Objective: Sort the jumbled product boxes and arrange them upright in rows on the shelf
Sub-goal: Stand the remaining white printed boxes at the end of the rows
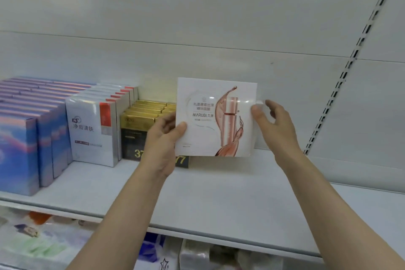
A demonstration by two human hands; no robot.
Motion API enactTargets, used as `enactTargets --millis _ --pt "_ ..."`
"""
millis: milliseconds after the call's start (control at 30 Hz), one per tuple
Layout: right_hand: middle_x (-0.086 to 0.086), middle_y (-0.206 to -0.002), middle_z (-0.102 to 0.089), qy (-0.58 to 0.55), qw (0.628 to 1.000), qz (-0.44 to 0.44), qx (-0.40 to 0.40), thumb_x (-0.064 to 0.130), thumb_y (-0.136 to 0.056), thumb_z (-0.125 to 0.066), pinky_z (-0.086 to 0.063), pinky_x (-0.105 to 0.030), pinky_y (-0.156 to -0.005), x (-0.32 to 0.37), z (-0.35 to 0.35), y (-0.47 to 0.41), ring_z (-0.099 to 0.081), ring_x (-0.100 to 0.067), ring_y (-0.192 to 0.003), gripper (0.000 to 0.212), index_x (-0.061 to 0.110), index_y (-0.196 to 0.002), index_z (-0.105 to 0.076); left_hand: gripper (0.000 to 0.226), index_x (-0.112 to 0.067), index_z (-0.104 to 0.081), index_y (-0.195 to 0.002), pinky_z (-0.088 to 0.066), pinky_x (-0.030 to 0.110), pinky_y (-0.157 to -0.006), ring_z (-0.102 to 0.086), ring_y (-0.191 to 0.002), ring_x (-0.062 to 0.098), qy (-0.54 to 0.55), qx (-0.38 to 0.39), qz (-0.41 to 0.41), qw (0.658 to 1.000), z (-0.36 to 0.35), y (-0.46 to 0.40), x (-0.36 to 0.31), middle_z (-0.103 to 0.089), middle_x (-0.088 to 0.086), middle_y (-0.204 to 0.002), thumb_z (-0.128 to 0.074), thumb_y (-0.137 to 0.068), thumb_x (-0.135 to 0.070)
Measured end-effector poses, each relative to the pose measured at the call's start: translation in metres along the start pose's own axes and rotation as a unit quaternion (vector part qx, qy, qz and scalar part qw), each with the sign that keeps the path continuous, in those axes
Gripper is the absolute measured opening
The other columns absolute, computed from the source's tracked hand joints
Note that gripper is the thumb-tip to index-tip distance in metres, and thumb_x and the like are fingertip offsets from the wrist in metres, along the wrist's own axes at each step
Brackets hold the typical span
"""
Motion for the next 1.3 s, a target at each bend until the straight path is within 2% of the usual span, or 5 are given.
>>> enactTargets --millis 533,700,867,1133,1300 --pt "0.001 -0.096 -0.077 -0.197 0.973 -0.074 0.091 0.010 -0.086 -0.073 -0.057 -0.027 -0.072 -0.005 0.006 0.007 -0.074 -0.016 -0.089 0.033 0.010 -0.117 -0.063 0.029 -0.025 -0.063 -0.116 -0.057 0.028 -0.076 -0.068 -0.102 0.012 -0.108 0.064 -0.020 0.992 -0.012 0.002 -0.001 -0.072 -0.008 -0.109 -0.067 -0.089 -0.013" --pt "-0.002 -0.104 -0.076 -0.192 0.976 -0.101 0.022 0.009 -0.087 -0.072 -0.060 -0.035 -0.081 -0.027 0.036 0.003 -0.073 -0.017 -0.093 0.030 0.012 -0.115 -0.060 0.039 -0.039 -0.057 -0.123 -0.036 0.032 -0.103 -0.043 -0.128 0.009 -0.477 -0.022 -0.245 0.844 0.005 -0.009 -0.036 -0.057 -0.016 -0.129 -0.068 -0.086 -0.040" --pt "-0.007 -0.106 -0.072 -0.132 0.986 -0.096 0.016 0.008 -0.085 -0.075 -0.059 -0.041 -0.083 -0.042 0.017 0.004 -0.072 -0.022 -0.094 0.033 0.013 -0.114 -0.061 0.057 -0.031 -0.054 -0.134 -0.012 0.048 -0.119 -0.030 -0.142 0.020 -0.626 -0.001 -0.243 0.741 0.027 -0.029 -0.021 -0.050 -0.005 -0.143 -0.063 -0.083 -0.056" --pt "0.006 -0.114 -0.066 -0.031 0.996 -0.050 -0.060 0.018 -0.086 -0.073 -0.050 -0.038 -0.100 -0.049 -0.018 0.004 -0.061 -0.014 -0.112 0.033 0.023 -0.115 -0.058 0.056 -0.031 -0.055 -0.133 -0.007 0.046 -0.120 -0.035 -0.139 0.021 -0.646 -0.004 -0.288 0.707 0.033 -0.032 -0.013 -0.053 -0.004 -0.141 -0.067 -0.082 -0.053" --pt "0.014 -0.117 -0.061 -0.035 0.995 -0.076 -0.045 0.027 -0.086 -0.073 -0.047 -0.028 -0.091 -0.057 -0.030 0.009 -0.059 -0.008 -0.108 0.067 0.024 -0.143 -0.037 0.057 -0.031 -0.055 -0.133 -0.006 0.045 -0.121 -0.033 -0.140 0.021 -0.639 -0.009 -0.285 0.714 0.034 -0.031 -0.013 -0.052 -0.004 -0.142 -0.066 -0.082 -0.053"
Point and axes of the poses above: each hand's wrist, its own y-axis away from the middle knuckle, its own z-axis out of the back of the hand, x = y × z, the point moved 6 cm from there along -y, towards the middle knuckle
